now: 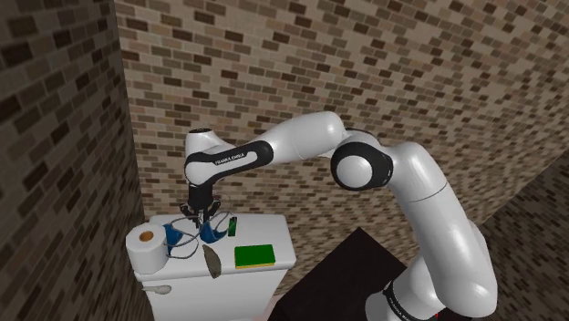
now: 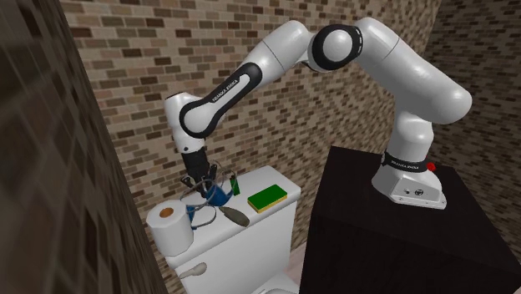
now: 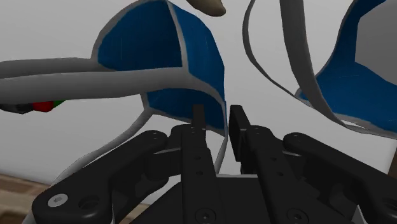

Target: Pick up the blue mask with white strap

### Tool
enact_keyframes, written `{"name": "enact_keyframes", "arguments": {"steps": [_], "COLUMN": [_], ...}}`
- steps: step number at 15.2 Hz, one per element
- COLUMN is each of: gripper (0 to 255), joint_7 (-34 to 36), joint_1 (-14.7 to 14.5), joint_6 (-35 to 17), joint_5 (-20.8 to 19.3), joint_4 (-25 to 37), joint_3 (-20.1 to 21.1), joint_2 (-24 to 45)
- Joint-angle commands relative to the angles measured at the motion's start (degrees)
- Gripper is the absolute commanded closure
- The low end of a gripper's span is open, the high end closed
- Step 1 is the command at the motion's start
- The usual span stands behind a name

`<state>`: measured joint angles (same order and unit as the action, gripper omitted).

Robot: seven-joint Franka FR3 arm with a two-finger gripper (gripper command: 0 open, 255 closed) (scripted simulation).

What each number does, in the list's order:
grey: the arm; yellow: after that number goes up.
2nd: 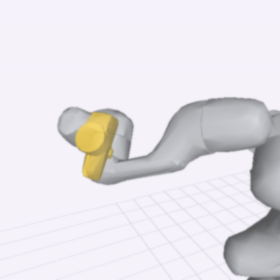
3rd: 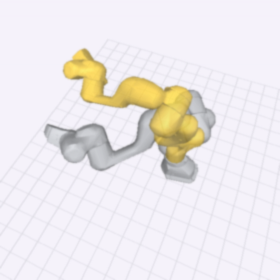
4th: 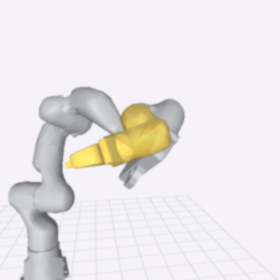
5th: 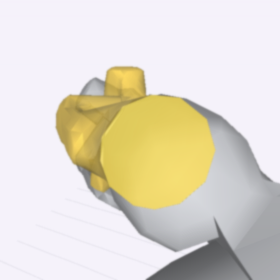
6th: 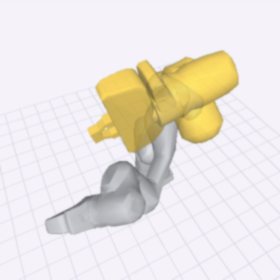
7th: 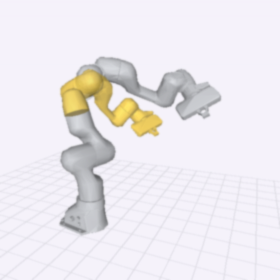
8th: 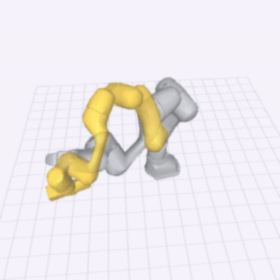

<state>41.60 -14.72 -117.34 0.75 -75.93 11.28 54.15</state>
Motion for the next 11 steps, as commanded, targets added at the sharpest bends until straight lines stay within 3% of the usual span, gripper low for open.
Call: {"name": "enact_keyframes", "arguments": {"steps": [1,3,11], "gripper": [255,255,255], "joint_7": [-0.26,-0.05,0.15], "joint_1": [0.74,0.39,0.95], "joint_6": [-0.27,0.85,1.26], "joint_5": [-0.02,-0.09,-0.08], "joint_4": [-0.86,1.44,-1.43], "joint_3": [-0.60,-0.64,-0.16], "joint_2": [0.32,1.50,-1.78]}}
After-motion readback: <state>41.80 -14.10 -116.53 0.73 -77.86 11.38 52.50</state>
